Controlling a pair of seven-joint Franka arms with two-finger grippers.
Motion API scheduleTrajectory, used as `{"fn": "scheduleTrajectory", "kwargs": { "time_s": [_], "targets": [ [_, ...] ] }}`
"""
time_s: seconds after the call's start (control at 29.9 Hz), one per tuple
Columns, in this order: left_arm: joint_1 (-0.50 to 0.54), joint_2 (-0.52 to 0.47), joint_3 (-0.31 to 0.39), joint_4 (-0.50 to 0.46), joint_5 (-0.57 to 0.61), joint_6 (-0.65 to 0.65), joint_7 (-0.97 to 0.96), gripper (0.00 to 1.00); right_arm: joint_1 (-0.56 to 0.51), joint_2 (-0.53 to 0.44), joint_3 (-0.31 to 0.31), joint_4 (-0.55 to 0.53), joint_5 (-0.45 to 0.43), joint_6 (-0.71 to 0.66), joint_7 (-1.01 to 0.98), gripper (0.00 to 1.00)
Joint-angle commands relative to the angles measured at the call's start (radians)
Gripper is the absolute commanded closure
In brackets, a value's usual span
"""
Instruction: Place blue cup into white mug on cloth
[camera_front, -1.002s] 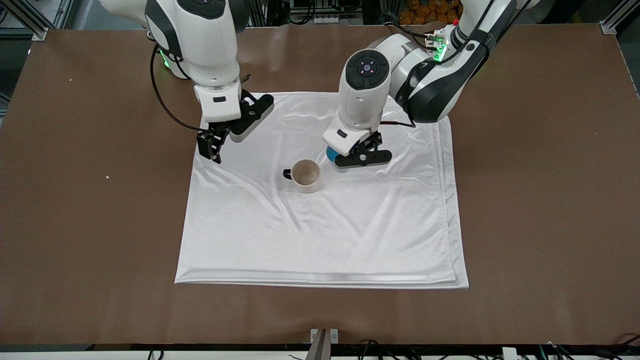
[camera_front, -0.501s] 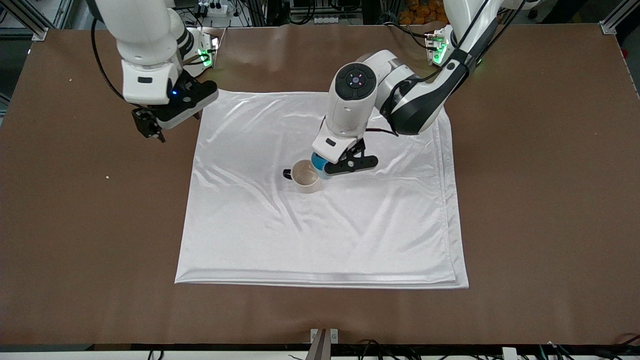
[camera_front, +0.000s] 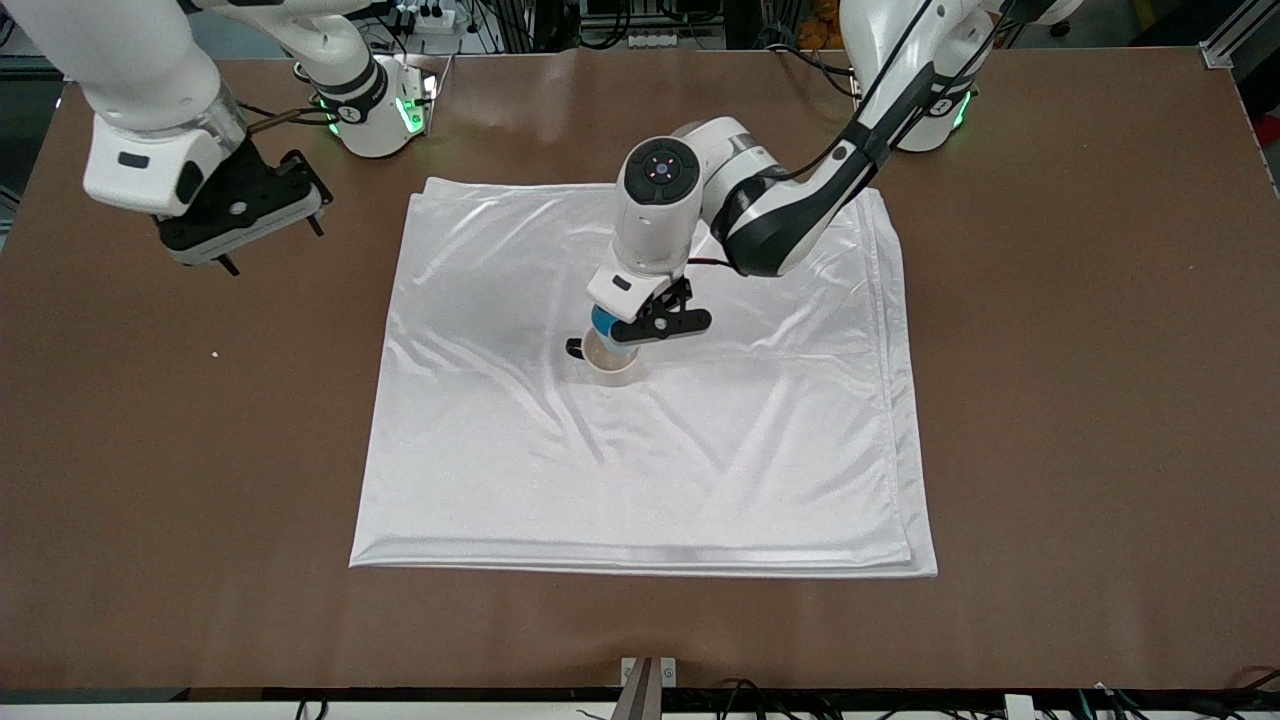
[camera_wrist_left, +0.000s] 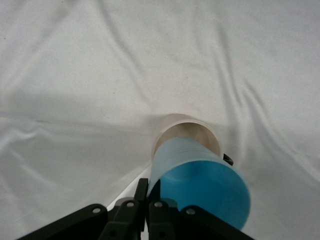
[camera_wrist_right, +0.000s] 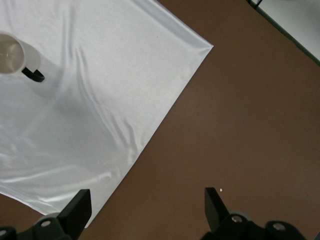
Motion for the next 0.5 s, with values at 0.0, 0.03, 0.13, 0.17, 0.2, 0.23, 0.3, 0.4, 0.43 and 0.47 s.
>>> {"fn": "scheduleTrajectory", "kwargs": {
  "time_s": [0.0, 0.03, 0.13, 0.17, 0.2, 0.23, 0.3, 0.4, 0.43, 0.47],
  "targets": [
    [-0.052, 0.015, 0.037, 0.026, 0.033, 0.001, -0.033, 1.0, -0.058, -0.002, 0.011, 0.04, 0.056, -0.019, 0.166, 0.0],
    [-0.055, 0.021, 0.038, 0.026, 0.033, 0.002, -0.035, 1.0, -0.064, -0.002, 0.011, 0.042, 0.056, -0.019, 0.205, 0.0],
    [-0.057, 0.029, 0.046, 0.028, 0.031, 0.013, -0.035, 1.0, -0.066, -0.001, 0.011, 0.048, 0.053, -0.021, 0.295, 0.0],
    [-0.058, 0.032, 0.047, 0.028, 0.033, 0.021, -0.033, 1.0, -0.068, -0.002, 0.01, 0.049, 0.053, -0.021, 0.318, 0.0],
    [-0.061, 0.038, 0.049, 0.028, 0.033, 0.027, -0.033, 1.0, -0.071, -0.002, 0.01, 0.051, 0.053, -0.021, 0.334, 0.0],
    [-0.064, 0.041, 0.049, 0.028, 0.033, 0.03, -0.033, 1.0, -0.081, -0.002, 0.007, 0.058, 0.053, -0.021, 0.347, 0.0],
    [-0.066, 0.049, 0.05, 0.028, 0.033, 0.038, -0.033, 1.0, -0.107, 0.001, 0.004, 0.08, 0.056, -0.024, 0.364, 0.0],
    [-0.066, 0.058, 0.05, 0.028, 0.033, 0.053, -0.033, 1.0, -0.135, 0.001, 0.002, 0.091, 0.076, -0.051, 0.368, 0.0],
    [-0.066, 0.063, 0.05, 0.028, 0.033, 0.056, -0.032, 1.0, -0.149, 0.001, 0.002, 0.098, 0.087, -0.059, 0.371, 0.0],
    [-0.066, 0.067, 0.05, 0.028, 0.031, 0.057, -0.032, 1.0, -0.161, 0.003, 0.002, 0.104, 0.096, -0.064, 0.374, 0.0]
  ]
}}
